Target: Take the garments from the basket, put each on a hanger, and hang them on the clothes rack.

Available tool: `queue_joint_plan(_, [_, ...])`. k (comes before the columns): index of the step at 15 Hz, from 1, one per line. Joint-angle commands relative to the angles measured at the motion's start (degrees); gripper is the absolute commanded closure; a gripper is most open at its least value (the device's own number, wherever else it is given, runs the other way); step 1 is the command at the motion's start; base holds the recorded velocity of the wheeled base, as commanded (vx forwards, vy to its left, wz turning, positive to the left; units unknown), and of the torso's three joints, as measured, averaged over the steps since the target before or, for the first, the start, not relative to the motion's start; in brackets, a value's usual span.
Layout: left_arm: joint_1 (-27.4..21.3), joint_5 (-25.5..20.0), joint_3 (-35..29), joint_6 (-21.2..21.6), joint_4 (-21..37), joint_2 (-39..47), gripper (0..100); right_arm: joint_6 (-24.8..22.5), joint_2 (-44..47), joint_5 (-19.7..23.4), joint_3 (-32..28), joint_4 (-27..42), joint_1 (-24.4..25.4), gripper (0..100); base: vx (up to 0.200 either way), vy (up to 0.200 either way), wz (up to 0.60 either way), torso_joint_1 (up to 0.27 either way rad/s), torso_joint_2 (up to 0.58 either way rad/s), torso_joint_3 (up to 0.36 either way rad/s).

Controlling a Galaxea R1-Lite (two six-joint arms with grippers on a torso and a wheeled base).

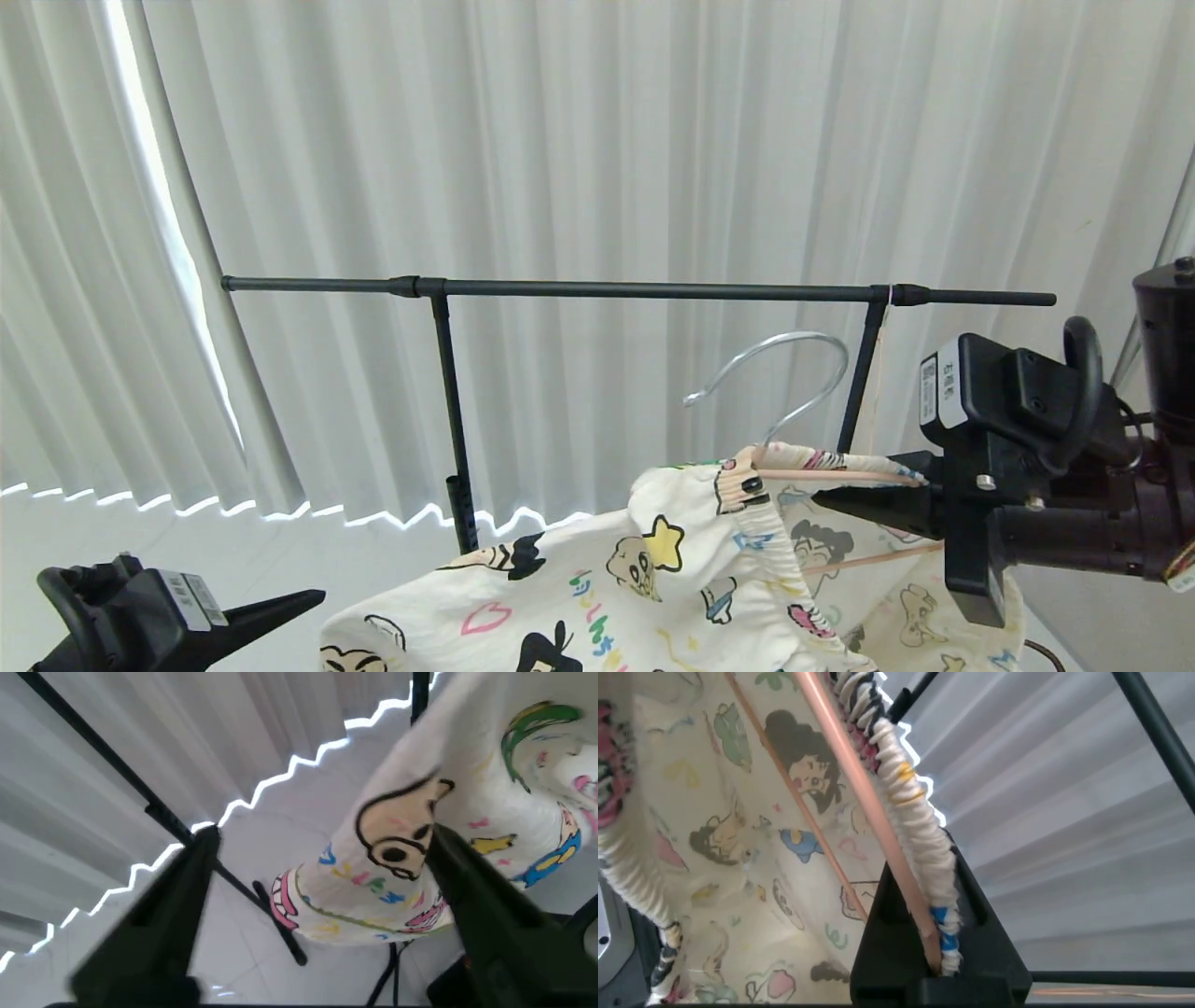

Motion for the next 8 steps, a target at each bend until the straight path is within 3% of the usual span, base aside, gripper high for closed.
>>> queue_joint_plan(1, [0.0,0.0,-0.2,0.1,0.0,1.8,100,0.0,-1.0,-0.1,0.2,0.0,0.2,100,0.0,0.0,0.0,0.0,0.0,0.0])
queue_joint_plan(4, [2.9,0.0,0.0,0.0,0.0,2.0,100,-0.1,-1.4,-0.1,0.4,0.1,0.3,100,0.0,0.0,0.0,0.0,0.0,0.0])
queue_joint_plan(8, [17.0,0.0,1.2,0.1,0.0,3.9,100,0.4,-1.8,-1.3,1.2,0.0,0.0,100,0.0,0.0,0.0,0.0,0.0,0.0])
